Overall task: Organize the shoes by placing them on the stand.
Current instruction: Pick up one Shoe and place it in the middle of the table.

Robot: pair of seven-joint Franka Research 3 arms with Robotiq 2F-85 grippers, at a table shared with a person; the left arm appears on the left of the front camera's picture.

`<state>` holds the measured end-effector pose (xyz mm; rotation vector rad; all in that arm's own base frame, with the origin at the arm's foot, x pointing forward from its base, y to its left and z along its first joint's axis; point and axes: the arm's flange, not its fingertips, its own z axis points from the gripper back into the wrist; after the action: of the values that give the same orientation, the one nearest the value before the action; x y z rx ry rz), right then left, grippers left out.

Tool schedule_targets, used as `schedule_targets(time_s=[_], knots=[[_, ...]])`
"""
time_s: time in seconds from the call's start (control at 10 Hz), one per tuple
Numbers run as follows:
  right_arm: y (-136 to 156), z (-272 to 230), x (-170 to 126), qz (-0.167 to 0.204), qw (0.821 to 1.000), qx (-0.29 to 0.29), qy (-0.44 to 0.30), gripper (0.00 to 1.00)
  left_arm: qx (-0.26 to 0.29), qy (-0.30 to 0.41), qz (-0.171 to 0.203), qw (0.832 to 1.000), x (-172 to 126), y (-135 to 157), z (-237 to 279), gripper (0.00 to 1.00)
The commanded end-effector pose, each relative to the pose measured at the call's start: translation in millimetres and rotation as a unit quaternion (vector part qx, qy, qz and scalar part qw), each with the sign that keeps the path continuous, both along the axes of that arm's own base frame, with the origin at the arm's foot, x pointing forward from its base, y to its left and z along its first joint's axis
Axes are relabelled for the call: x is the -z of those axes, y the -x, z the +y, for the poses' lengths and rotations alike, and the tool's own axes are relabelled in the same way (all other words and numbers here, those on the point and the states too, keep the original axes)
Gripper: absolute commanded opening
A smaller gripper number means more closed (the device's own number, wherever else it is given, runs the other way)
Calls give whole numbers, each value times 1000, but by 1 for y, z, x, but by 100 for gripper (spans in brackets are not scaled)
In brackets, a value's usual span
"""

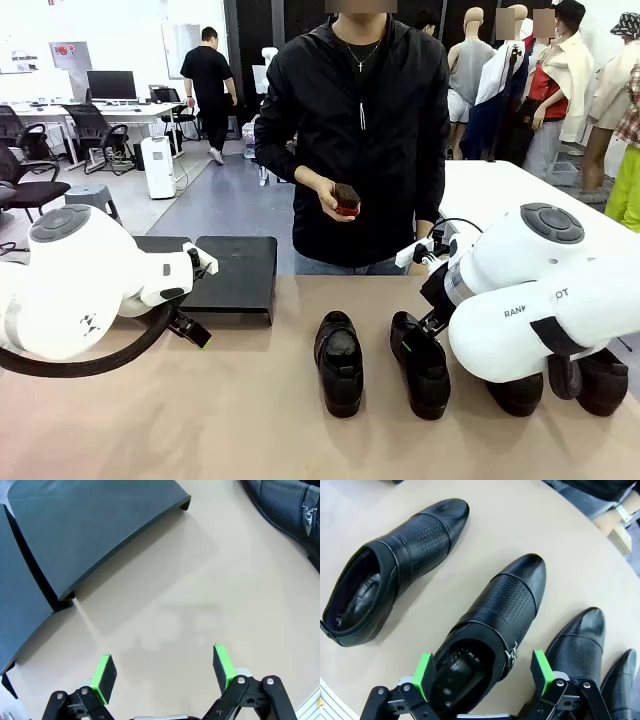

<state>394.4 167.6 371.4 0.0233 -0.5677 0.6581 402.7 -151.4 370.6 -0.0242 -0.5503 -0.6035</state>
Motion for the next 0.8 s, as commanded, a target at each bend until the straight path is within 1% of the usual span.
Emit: schedule_targets(time_s=[0.0, 0.7], knots=[[0, 0, 0, 0, 1000, 0, 0, 100, 0, 0, 0, 1000, 0, 0, 0, 100], [0, 0, 0, 0, 1000, 0, 0, 100, 0, 0, 0, 1000, 0, 0, 0, 100]])
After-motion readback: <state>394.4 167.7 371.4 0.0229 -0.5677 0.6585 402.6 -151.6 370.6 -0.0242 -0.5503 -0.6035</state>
